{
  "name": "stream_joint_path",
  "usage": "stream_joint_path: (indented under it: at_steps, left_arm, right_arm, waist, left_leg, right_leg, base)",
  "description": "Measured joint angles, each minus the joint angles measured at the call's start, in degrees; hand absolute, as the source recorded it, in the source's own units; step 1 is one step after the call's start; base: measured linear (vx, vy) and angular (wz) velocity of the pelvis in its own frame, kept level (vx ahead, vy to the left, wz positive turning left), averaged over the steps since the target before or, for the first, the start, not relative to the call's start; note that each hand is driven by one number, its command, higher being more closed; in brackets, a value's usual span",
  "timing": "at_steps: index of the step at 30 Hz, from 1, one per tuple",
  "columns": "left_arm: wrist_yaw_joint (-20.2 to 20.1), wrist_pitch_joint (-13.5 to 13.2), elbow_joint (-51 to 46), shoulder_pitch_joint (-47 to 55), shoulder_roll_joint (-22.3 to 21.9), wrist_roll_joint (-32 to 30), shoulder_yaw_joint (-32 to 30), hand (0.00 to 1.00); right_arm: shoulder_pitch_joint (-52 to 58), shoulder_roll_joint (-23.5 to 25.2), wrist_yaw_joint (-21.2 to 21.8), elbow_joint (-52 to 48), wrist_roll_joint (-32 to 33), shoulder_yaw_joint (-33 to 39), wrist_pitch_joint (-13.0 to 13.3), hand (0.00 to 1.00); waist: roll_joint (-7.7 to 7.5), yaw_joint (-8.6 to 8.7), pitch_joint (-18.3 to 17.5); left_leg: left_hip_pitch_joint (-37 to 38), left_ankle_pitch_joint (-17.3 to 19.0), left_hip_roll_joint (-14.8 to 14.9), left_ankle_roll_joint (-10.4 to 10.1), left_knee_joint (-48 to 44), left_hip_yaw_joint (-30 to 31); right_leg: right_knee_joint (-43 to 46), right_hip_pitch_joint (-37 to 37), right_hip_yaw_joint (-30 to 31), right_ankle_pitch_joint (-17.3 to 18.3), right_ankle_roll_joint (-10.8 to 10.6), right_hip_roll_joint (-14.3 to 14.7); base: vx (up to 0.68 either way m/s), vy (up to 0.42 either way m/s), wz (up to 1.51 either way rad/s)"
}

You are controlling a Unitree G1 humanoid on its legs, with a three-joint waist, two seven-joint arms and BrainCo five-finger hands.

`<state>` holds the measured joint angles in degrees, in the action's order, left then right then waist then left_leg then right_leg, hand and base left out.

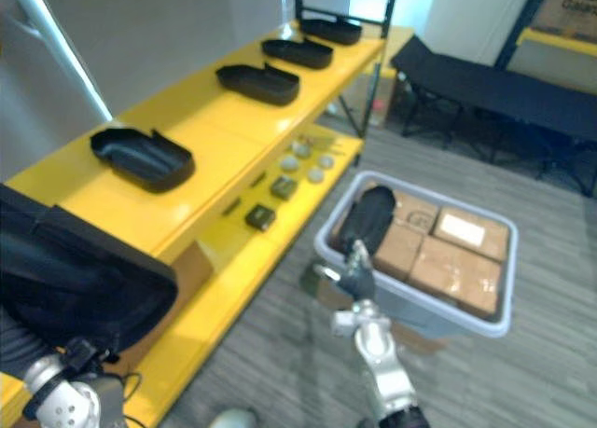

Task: Walk over and take plastic housings, then place them on the shelf

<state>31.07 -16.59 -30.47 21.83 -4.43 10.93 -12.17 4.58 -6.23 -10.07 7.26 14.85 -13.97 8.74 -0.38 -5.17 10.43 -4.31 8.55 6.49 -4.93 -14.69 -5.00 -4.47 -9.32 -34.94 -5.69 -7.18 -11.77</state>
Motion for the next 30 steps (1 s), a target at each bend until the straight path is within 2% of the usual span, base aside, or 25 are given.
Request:
stream_joint_path:
  at_steps: [2, 4, 8, 11, 13, 14, 15, 17, 18, 19, 20, 21, 23, 27, 29, 30]
  left_arm:
    - [-0.9, 0.1, 0.1, -0.1, 0.0, 0.0, 1.5, 1.00]
    - [-1.3, 0.1, 0.2, 0.8, 0.0, -0.2, 2.2, 1.00]
    - [-0.8, 0.1, 0.4, 0.7, 1.3, -2.3, 2.2, 1.00]
    - [-2.3, 0.1, 0.4, 0.7, 2.6, -3.2, 2.1, 1.00]
    - [-4.8, 0.1, 1.0, -0.3, 4.2, -2.7, 2.3, 1.00]
    - [-6.5, 0.0, 1.7, -1.1, 4.9, -2.4, 2.3, 1.00]
    - [-8.1, -0.1, 3.0, -2.2, 5.8, -2.3, 2.8, 1.00]
    - [-10.4, -0.7, 5.1, -3.1, 7.6, -1.7, 4.0, 1.00]
    - [-11.4, -1.2, 6.6, -4.4, 8.7, -1.5, 4.2, 1.00]
    - [-11.6, -1.4, 7.6, -4.7, 9.1, -1.3, 4.4, 1.00]
    - [-11.4, -1.5, 8.6, -4.8, 8.6, -0.8, 5.0, 1.00]
    - [-11.3, -1.6, 8.7, -4.9, 8.4, -0.6, 6.2, 1.00]
    - [-11.2, -2.1, 8.6, -5.3, 8.4, -0.7, 8.5, 1.00]
    - [-11.1, -2.1, 8.7, -6.1, 8.4, -0.6, 10.2, 1.00]
    - [-11.0, -2.2, 8.7, -6.1, 8.4, -0.7, 10.1, 1.00]
    - [-11.1, -2.1, 8.8, -5.8, 7.9, -0.7, 10.3, 1.00]
  right_arm:
    - [2.2, -0.2, 2.9, -0.5, -0.6, -0.3, 1.3, 0.00]
    - [2.5, -0.4, 5.6, -0.6, -2.3, -1.6, 3.4, 0.00]
    - [0.1, -0.1, 9.0, -0.7, -2.2, -2.8, 7.8, 0.00]
    - [-1.0, -0.2, 8.7, -0.9, -2.3, -2.6, 9.1, 0.00]
    - [-0.7, -0.7, 7.4, -0.9, -2.5, -2.3, 9.1, 0.00]
    - [-0.4, -1.0, 6.5, -0.9, -2.7, -2.2, 9.1, 0.00]
    - [-0.2, -1.0, 5.2, -1.0, -3.0, -1.8, 9.0, 0.00]
    - [0.1, -0.5, 3.5, -1.6, -4.3, -0.6, 8.9, 0.00]
    - [0.2, -0.3, 2.9, -2.3, -4.5, -0.1, 8.9, 0.00]
    - [0.3, -0.5, 2.9, -2.2, -4.6, 0.0, 8.8, 0.00]
    - [-0.2, -0.6, 3.0, -2.1, -4.6, 0.8, 8.7, 0.00]
    - [-0.5, -0.6, 3.1, -2.1, -4.6, 2.5, 8.8, 0.00]
    - [-0.3, -1.0, 3.8, -2.0, -4.6, 4.1, 8.8, 0.00]
    - [2.3, -1.0, 5.4, -2.0, -4.6, 4.8, 8.8, 0.00]
    - [3.1, -0.9, 6.6, -2.2, -4.5, 4.7, 8.9, 0.00]
    - [3.5, -1.0, 7.6, -2.2, -4.5, 4.7, 8.9, 0.00]
  waist:
    - [-0.08, -0.15, 0.6]
    - [-0.49, -1.10, 1.3]
    - [-1.08, -2.03, 1.6]
    - [-1.07, -1.95, 1.6]
    - [-1.46, -1.73, 1.7]
    - [-1.31, -1.52, 1.8]
    - [-0.98, -0.56, 2.0]
    - [-0.77, -0.20, 2.1]
    - [-2.57, -0.21, 2.2]
    - [-3.65, -0.47, 2.0]
    - [-3.43, -0.49, 2.2]
    - [-2.26, -0.27, 2.9]
    - [-0.90, -0.06, 3.4]
    - [-0.13, 1.61, 4.1]
    - [-0.45, 1.55, 4.3]
    - [0.27, 2.39, 5.0]
  left_leg:
    - [-0.6, -1.1, 1.1, 0.4, 0.2, -4.8]
    - [-0.9, -1.7, -0.2, 0.2, 0.5, -4.3]
    - [-0.8, -1.8, -1.3, 0.5, 0.4, -3.1]
    - [-1.9, -2.0, -2.0, 0.8, 0.9, -0.4]
    - [-1.8, -3.1, -3.2, 1.3, 2.9, 2.9]
    - [-1.6, -3.9, -3.7, 1.7, 4.2, 5.1]
    - [-1.0, -5.6, -4.0, 1.8, 6.3, 8.1]
    - [-0.7, -8.3, -4.5, 1.5, 9.5, 11.5]
    - [-0.8, -9.8, -5.7, 0.8, 10.3, 12.9]
    - [-0.8, -9.9, -6.3, 0.7, 10.1, 12.9]
    - [-1.1, -10.0, -6.9, 0.5, 9.6, 12.7]
    - [-1.6, -10.0, -6.5, 0.5, 8.3, 12.1]
    - [-1.6, -10.1, -5.4, 0.4, 7.9, 11.4]
    - [0.0, -9.5, -2.5, -0.8, 6.1, 10.2]
    - [0.6, -8.5, -1.7, -2.2, 5.3, 8.5]
    - [0.5, -8.1, -0.7, -2.3, 4.1, 8.2]
  right_leg:
    - [0.7, -0.9, -2.9, 0.4, -0.7, -1.0]
    - [2.6, -0.9, -3.9, 1.0, -1.2, -2.6]
    - [5.1, -0.8, -4.2, 2.0, -0.3, -3.9]
    - [7.2, -0.9, -3.6, 3.3, 0.8, -4.2]
    - [9.7, -0.9, 0.9, 5.4, 3.1, -4.6]
    - [11.6, -0.7, 3.8, 5.5, 3.2, -4.7]
    - [15.4, 0.1, 7.4, 5.6, 3.2, -4.8]
    - [21.3, 2.3, 12.6, 10.5, 3.3, -4.6]
    - [21.8, 2.7, 14.3, 13.7, 3.7, -4.2]
    - [21.8, 2.2, 13.6, 14.8, 3.3, -5.0]
    - [21.0, 1.8, 14.6, 15.5, 2.0, -5.0]
    - [20.0, 1.2, 14.6, 15.5, 1.9, -4.4]
    - [18.6, 0.6, 14.8, 15.4, 1.8, -3.3]
    - [17.5, -0.8, 16.9, 15.7, 1.5, -0.7]
    - [17.1, -0.7, 19.0, 17.8, 0.2, -0.4]
    - [17.2, -0.3, 19.7, 18.3, 0.2, 0.3]
  base:
    - [0.05, 0.080, 0.94]
    - [0.08, 0.147, 0.55]
    - [0.08, 0.104, 0.23]
    - [0.03, 0.074, 0.40]
    - [0.02, 0.109, 0.88]
    - [0.05, 0.145, 1.31]
    - [0.04, 0.105, 1.38]
    - [0.02, -0.014, 1.15]
    - [0.00, -0.105, 0.66]
    - [0.00, -0.138, 0.46]
    - [-0.01, -0.094, 0.06]
    - [-0.03, -0.059, -0.04]
    - [-0.10, -0.053, -0.20]
    - [-0.13, -0.063, -0.38]
    - [-0.15, -0.052, -0.56]
    - [-0.21, -0.050, -0.30]
